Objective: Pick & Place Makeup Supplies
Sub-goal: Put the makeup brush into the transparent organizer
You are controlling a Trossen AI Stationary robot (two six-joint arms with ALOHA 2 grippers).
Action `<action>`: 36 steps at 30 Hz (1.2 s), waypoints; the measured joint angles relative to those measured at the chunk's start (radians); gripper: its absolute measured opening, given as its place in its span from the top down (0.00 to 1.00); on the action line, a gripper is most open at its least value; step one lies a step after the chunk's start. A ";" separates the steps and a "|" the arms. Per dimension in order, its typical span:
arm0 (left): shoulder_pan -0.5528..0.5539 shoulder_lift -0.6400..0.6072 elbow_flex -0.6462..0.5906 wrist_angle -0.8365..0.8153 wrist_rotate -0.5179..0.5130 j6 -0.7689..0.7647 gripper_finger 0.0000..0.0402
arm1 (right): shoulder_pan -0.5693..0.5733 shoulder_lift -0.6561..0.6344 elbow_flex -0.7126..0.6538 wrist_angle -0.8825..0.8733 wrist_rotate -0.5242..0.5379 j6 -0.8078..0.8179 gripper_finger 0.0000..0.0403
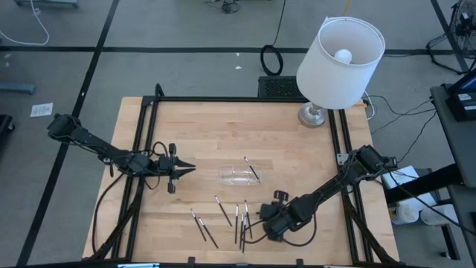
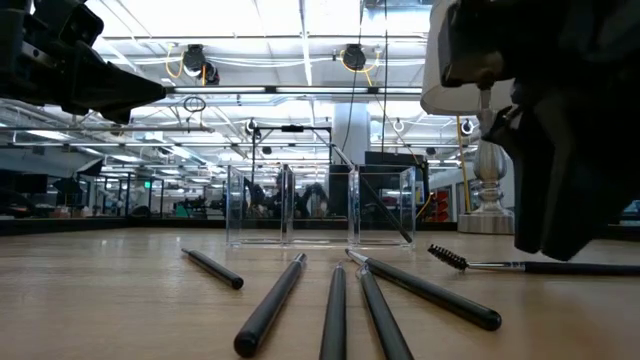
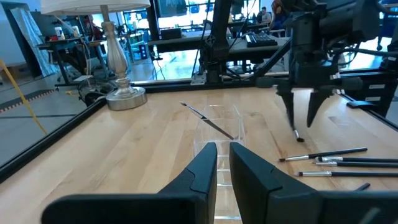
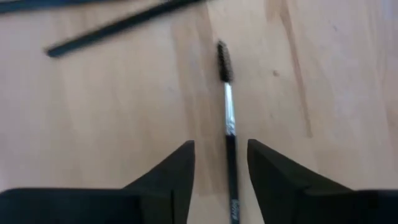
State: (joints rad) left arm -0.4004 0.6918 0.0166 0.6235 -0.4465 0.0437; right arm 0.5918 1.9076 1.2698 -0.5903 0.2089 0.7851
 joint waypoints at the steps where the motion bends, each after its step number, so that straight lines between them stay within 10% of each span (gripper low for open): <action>1: 0.000 0.000 0.000 0.000 0.000 0.000 0.87 | -0.002 -0.001 -0.010 0.006 -0.001 0.007 0.64; 15: 0.000 0.000 0.000 0.001 -0.001 0.000 0.87 | -0.009 -0.007 -0.176 0.176 0.001 0.089 0.76; 36: 0.000 0.000 0.000 0.000 -0.007 0.000 0.87 | -0.024 0.000 -0.195 0.067 -0.272 0.075 0.96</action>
State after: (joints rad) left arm -0.4007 0.6918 0.0166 0.6239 -0.4534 0.0441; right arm 0.5676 1.9072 1.0745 -0.5233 -0.0634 0.8600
